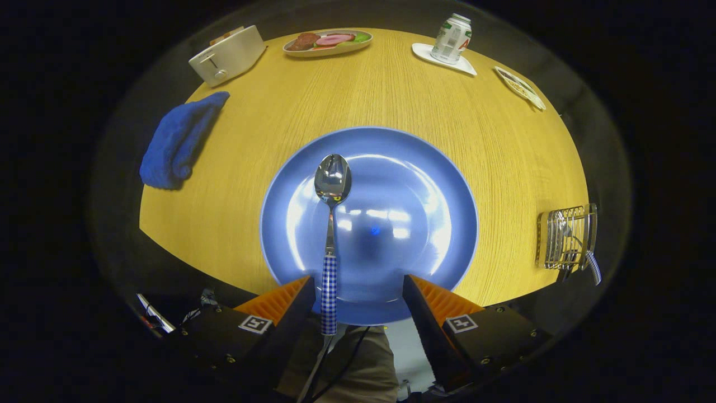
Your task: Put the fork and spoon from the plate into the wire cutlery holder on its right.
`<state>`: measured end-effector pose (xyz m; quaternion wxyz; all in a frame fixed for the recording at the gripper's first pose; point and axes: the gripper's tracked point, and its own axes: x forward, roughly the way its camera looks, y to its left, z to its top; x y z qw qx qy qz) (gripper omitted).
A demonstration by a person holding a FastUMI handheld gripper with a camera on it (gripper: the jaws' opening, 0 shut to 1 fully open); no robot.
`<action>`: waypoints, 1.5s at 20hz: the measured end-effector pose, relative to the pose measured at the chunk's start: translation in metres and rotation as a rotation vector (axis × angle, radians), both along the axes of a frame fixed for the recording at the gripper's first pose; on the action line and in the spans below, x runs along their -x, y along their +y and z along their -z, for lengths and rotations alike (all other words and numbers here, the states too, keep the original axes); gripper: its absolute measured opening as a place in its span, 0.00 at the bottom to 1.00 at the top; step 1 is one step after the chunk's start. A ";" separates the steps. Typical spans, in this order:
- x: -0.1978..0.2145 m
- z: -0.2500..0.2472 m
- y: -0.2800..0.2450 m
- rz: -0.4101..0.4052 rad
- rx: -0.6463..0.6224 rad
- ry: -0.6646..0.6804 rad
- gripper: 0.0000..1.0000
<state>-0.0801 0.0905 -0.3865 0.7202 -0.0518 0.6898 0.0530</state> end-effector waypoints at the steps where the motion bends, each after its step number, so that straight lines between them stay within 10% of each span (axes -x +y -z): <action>1: -0.001 0.003 0.000 -0.002 -0.002 0.008 0.97; 8: 0.001 0.011 0.007 -0.048 -0.044 0.094 0.78; 10: 0.000 0.022 0.004 -0.060 -0.035 0.087 0.21; 13: -0.002 0.021 0.002 -0.085 -0.041 0.094 0.21; 14: -0.005 0.017 0.003 -0.090 -0.042 0.097 0.07; 30: 0.004 -0.051 -0.069 -0.208 0.012 0.118 0.06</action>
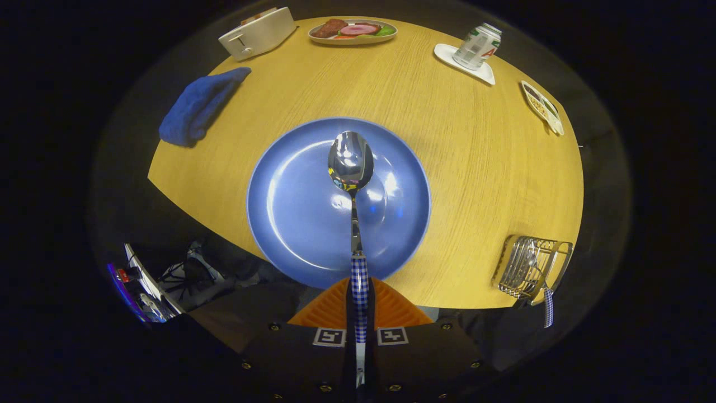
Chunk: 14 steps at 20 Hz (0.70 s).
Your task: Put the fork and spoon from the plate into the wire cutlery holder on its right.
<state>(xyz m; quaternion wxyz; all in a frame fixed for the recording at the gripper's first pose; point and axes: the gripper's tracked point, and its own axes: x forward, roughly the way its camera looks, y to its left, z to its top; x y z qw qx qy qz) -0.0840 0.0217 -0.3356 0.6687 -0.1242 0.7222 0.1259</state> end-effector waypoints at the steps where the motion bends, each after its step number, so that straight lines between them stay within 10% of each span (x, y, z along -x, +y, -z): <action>1: 0.002 -0.005 -0.007 0.002 0.004 0.003 0.06; 14: 0.042 -0.088 -0.145 0.046 0.205 0.023 0.06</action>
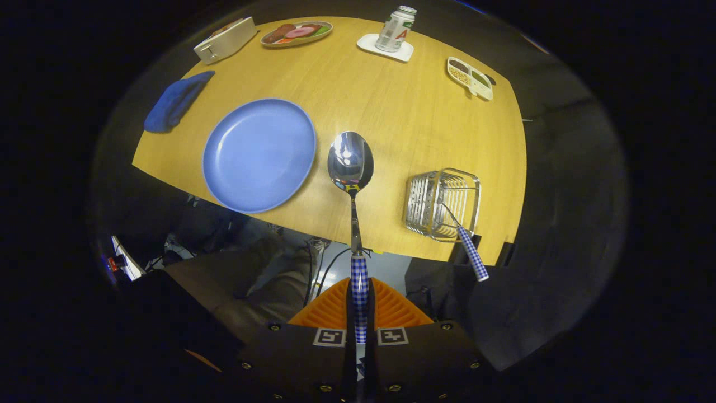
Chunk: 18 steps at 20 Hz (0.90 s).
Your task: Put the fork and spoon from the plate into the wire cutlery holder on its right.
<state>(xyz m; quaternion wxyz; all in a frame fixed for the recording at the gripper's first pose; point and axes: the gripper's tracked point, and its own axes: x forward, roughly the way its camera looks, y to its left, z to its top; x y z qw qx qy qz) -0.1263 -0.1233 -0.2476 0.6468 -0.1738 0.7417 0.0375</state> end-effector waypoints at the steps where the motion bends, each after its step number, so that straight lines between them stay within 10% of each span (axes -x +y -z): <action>1: -0.003 -0.007 -0.014 0.003 0.023 0.016 0.06; 18: -0.014 -0.011 -0.108 -0.037 0.265 0.366 0.06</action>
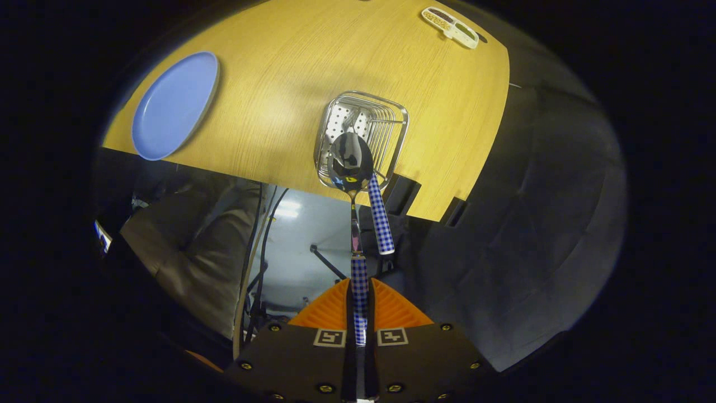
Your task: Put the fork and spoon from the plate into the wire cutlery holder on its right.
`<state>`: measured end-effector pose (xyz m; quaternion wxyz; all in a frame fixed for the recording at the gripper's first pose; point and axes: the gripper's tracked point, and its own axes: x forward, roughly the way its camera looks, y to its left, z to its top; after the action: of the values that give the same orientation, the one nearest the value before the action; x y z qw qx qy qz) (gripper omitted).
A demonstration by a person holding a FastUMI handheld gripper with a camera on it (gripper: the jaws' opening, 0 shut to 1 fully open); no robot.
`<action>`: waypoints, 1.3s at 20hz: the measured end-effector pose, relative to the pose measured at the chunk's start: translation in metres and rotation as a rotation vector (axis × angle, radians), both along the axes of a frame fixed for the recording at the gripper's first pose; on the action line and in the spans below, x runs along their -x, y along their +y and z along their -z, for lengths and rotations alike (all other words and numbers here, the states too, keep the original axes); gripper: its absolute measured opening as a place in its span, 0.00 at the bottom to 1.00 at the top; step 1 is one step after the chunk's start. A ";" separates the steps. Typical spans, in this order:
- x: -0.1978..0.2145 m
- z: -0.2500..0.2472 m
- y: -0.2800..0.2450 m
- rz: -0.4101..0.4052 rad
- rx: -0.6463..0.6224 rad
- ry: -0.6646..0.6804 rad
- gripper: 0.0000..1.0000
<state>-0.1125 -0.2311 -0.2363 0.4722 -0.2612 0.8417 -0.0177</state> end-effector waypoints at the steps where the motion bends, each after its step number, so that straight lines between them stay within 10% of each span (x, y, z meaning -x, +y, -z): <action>1: -0.006 0.003 -0.001 -0.013 0.010 0.016 0.06; 10: -0.031 0.018 -0.010 -0.077 0.072 0.205 0.06; 26: -0.065 0.026 -0.015 -0.195 0.064 0.109 0.21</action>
<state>-0.0480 -0.2461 -0.2628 0.4168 -0.3571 0.8358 0.0155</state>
